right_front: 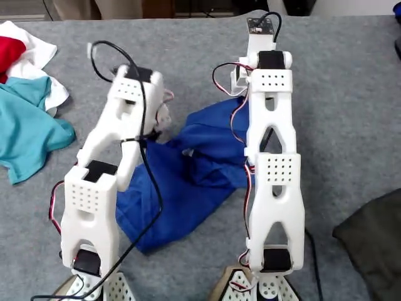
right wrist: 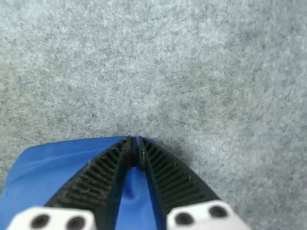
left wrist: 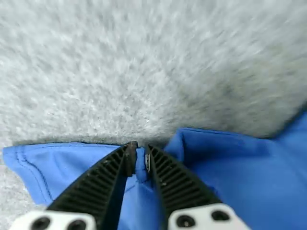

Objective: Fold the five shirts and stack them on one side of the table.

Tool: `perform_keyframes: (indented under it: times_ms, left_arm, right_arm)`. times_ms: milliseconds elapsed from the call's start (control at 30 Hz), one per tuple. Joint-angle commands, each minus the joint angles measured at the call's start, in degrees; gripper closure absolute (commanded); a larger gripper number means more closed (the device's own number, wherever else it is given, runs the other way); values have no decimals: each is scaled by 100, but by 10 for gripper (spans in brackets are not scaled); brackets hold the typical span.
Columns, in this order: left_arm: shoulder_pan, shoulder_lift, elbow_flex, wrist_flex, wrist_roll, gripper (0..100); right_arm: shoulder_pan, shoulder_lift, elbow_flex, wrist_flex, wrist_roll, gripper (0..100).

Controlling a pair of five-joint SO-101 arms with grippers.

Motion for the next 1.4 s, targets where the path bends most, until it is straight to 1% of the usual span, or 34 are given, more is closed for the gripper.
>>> perform_keyframes:
  times_ms: [0,167,333,500,700,833,1033,1267,1367]
  left_arm:
    - [-141,-84,-1723,492,-316,980]
    - [-229,-180,-3877,571,-615,981]
    - [-193,-699,-5257,571,-1029,981]
    - [-211,-1543,-5846,571,-1451,981]
    - [-255,-2835,-5855,571,-2171,981]
    - [-264,-3705,-4976,571,-2365,981]
    - [-229,-5138,-2391,563,-2382,975]
    - [-237,-6422,-642,563,-2338,976]
    - [-237,-6853,695,563,-2365,961]
  right_arm:
    - [198,-171,-681,26,-290,981]
    - [418,-541,-2114,26,-396,989]
    - [541,-1481,-1965,-246,-396,991]
    - [681,-2431,-2044,-668,-396,991]
    - [866,-3530,-2035,-1398,-396,992]
    - [840,-3741,-2009,-1459,-360,992]
    - [857,-3741,-1947,-1222,-352,993]
    - [875,-3749,-1974,-932,-343,993]
    - [875,-3670,-1842,-738,-343,993]
